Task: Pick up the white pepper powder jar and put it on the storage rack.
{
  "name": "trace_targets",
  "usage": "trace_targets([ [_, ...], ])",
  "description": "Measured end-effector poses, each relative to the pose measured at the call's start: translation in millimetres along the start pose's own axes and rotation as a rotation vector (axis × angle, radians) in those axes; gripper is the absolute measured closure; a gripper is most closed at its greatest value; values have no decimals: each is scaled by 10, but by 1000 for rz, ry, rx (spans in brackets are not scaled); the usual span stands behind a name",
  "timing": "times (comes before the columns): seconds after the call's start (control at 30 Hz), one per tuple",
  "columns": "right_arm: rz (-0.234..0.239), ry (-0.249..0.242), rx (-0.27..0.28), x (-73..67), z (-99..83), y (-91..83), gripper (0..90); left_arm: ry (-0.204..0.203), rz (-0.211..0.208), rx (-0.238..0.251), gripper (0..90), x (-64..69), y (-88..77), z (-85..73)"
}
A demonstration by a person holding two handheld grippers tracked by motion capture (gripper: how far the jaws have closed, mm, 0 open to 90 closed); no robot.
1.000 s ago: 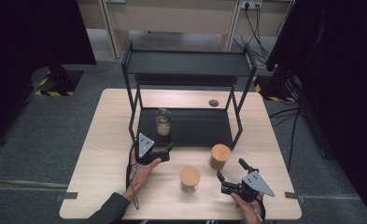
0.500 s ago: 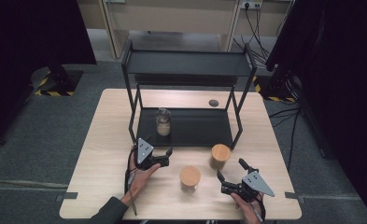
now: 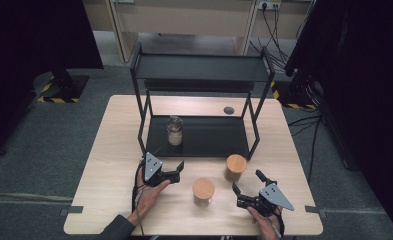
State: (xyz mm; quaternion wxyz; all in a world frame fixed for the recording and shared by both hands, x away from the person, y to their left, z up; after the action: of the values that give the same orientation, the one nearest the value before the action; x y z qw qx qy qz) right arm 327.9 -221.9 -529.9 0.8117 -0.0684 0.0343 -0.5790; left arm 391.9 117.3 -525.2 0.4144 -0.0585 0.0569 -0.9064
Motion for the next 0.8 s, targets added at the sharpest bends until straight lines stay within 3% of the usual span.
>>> trace_targets([
  [0.8,-1,0,-1,0,0,1,29,20,6,8,23,49,-133,-73],
])
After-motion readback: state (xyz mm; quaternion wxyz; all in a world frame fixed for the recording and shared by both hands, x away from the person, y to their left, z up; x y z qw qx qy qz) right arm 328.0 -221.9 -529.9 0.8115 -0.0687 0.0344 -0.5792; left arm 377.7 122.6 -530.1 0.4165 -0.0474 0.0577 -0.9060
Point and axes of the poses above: each handheld gripper's, and its own axes: y roughly forward along the jaws, z roughly out of its top, x roughly to its right, the point moved 2 cm from there along y, roughly forward along the jaws, and after that the axes turned 10 degrees about -z, right-handed, at the moved point
